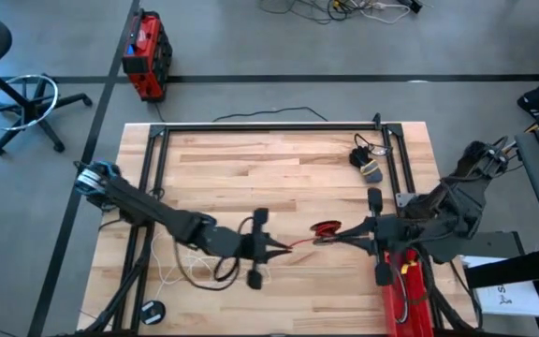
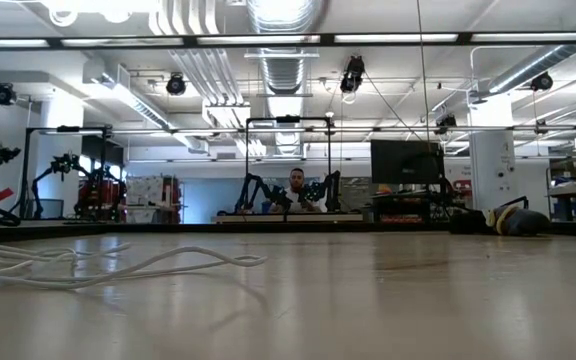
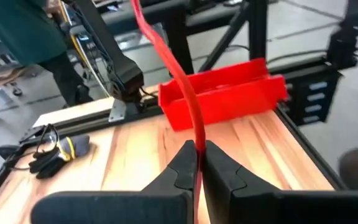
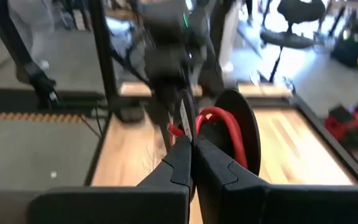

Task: Coil cords
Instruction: Coil the red wire onto the spool

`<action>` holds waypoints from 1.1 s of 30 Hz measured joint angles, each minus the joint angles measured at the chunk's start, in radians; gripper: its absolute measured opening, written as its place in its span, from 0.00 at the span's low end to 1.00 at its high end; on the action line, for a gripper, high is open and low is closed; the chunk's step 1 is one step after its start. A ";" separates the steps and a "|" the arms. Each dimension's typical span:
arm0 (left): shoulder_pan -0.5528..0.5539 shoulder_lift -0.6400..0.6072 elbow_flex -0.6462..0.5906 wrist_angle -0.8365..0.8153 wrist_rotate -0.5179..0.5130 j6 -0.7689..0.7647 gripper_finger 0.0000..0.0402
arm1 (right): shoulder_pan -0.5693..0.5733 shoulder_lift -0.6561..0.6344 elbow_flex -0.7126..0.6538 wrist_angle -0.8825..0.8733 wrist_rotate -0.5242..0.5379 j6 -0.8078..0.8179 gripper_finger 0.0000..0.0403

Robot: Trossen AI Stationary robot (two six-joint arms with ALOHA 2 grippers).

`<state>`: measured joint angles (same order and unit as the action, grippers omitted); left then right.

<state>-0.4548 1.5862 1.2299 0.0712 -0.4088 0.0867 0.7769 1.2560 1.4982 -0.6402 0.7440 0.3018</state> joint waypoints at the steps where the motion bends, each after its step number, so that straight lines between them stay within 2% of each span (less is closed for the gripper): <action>1: -0.011 -0.020 0.000 -0.036 -0.001 -0.005 0.00 | 0.000 0.001 0.000 -0.034 0.000 0.029 0.00; 4: -0.046 -0.072 -0.001 -0.108 -0.005 -0.028 0.00 | 0.000 0.018 -0.001 -0.111 -0.002 0.082 0.00; 8: -0.077 -0.115 -0.001 -0.123 -0.003 -0.028 0.00 | 0.000 0.054 -0.002 -0.148 -0.027 0.113 0.00; 12: -0.082 -0.134 0.011 -0.123 0.080 -0.036 0.00 | -0.017 0.102 -0.002 -0.148 -0.103 0.119 0.00; 16: -0.085 -0.121 0.058 -0.108 0.089 -0.004 0.00 | -0.060 0.159 -0.002 -0.145 -0.187 0.107 0.00; 18: -0.085 -0.108 0.091 -0.128 0.144 0.010 0.00 | -0.082 0.187 -0.002 -0.137 -0.234 0.091 0.00; 21: -0.084 -0.079 0.141 -0.137 0.236 0.044 0.00 | -0.114 0.223 -0.002 -0.105 -0.328 0.042 0.00; 26: -0.078 -0.037 0.249 -0.231 0.256 0.088 0.00 | -0.157 0.279 -0.002 0.006 -0.500 -0.049 0.00; 30: -0.055 0.006 0.325 -0.296 0.318 0.100 0.00 | -0.173 0.317 -0.002 0.112 -0.585 -0.125 0.00; 33: -0.033 0.034 0.373 -0.360 0.328 0.107 0.00 | -0.175 0.334 -0.003 0.213 -0.643 -0.202 0.00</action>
<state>-0.4878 1.6201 1.6032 -0.2891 -0.0809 0.1933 0.6018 1.5898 1.4956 -0.4271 0.1013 0.0995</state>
